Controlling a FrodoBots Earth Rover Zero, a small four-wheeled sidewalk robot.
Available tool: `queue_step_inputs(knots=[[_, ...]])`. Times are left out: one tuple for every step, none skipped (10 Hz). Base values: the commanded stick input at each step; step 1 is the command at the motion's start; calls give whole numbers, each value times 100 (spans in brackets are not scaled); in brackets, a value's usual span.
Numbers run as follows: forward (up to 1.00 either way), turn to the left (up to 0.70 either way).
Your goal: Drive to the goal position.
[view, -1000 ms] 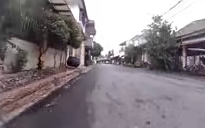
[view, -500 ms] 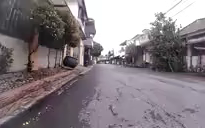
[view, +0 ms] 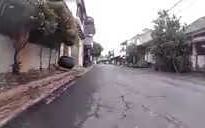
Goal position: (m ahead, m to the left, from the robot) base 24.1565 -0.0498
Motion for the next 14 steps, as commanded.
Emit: queue_step_inputs(knots=[[100,0],[100,0],[100,0],[100,0],[100,0],[100,0],[100,0],[100,0],[100,0],[100,0],[100,0],[100,0],[100,0],[100,0]])
